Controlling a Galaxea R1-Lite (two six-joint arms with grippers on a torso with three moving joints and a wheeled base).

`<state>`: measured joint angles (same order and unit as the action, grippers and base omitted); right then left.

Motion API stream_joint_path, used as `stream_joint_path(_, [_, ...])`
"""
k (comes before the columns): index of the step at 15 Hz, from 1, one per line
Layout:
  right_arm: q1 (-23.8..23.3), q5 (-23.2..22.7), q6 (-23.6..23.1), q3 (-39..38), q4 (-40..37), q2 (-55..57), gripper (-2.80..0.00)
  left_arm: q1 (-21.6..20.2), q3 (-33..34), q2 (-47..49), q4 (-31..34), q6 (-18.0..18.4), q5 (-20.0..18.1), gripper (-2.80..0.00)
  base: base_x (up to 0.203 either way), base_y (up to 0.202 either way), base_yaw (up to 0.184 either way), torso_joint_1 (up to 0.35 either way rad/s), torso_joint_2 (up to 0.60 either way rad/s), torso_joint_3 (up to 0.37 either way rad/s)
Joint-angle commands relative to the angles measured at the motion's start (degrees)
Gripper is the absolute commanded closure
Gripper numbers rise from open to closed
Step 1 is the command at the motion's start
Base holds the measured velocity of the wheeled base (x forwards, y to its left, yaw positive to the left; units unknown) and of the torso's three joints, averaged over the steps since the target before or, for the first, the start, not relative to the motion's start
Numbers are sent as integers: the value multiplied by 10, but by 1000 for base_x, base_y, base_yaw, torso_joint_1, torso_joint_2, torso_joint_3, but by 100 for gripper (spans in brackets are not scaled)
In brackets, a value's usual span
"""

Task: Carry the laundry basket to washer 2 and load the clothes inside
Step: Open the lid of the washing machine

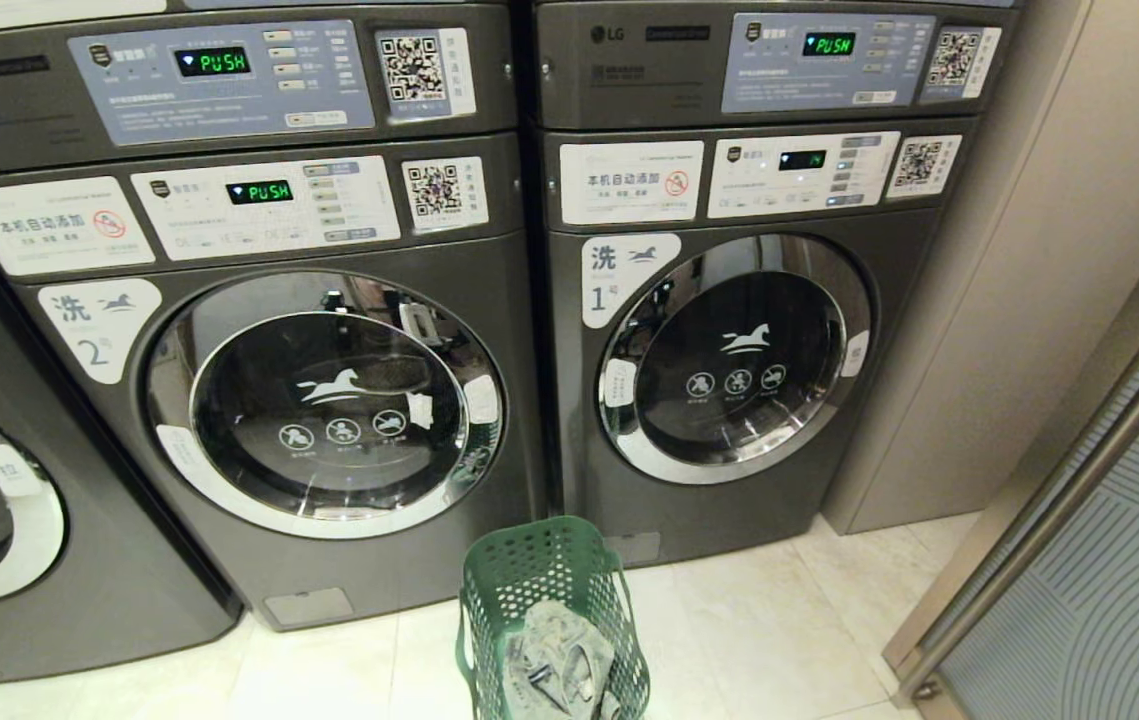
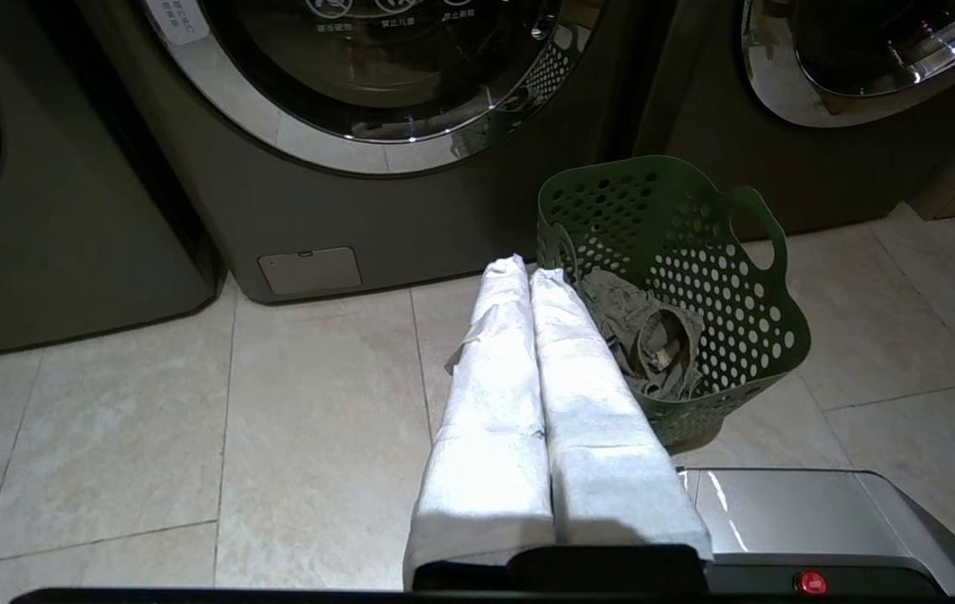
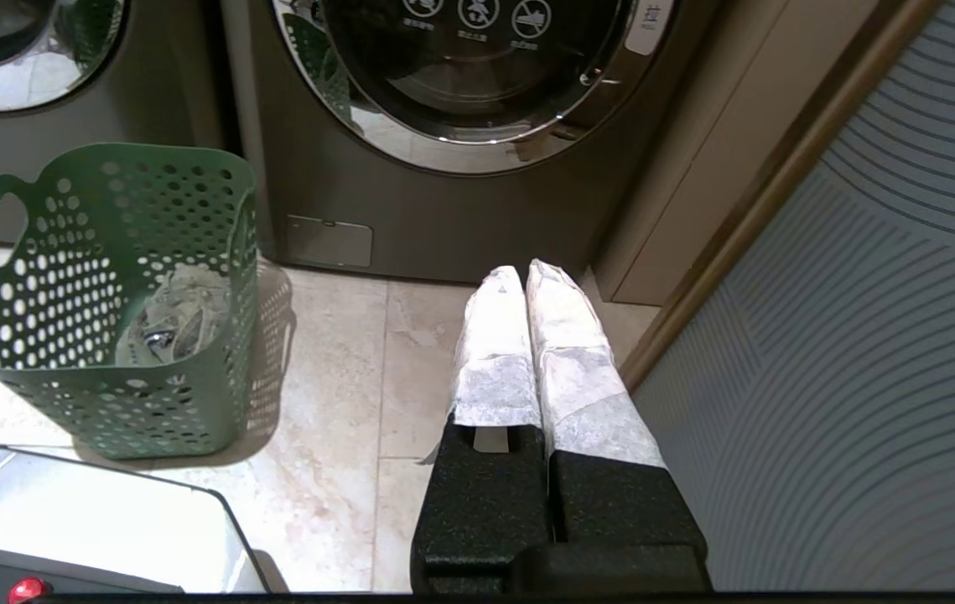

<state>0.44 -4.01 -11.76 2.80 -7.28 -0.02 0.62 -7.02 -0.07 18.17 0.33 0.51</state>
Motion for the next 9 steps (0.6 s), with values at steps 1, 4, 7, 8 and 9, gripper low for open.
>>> stream_joint_path(1, [1, 0, -1, 0, 0, 0, 0, 0, 0, 1, 1, 0, 0, 0, 0, -198, 0, 2, -7, 3])
stream_joint_path(4, [1, 0, 0, 0, -1, 0, 0, 0, 0, 1, 1, -1, 0, 0, 0, -197, 0, 1, 2, 4])
stream_joint_path(7, [1, 1, 0, 0, 0, 0, 0, 0, 0, 1, 1, -1, 0, 0, 0, -195, 0, 1, 2, 2])
stream_joint_path(8, [1, 1, 0, 0, 0, 1, 0, 0, 0, 1, 1, -1, 0, 0, 0, -196, 3, -2, 7, 6])
stream_joint_path(9, [1, 1, 1, 0, 0, 0, 0, 0, 0, 1, 1, -1, 0, 0, 0, -197, -4, 1, 2, 1])
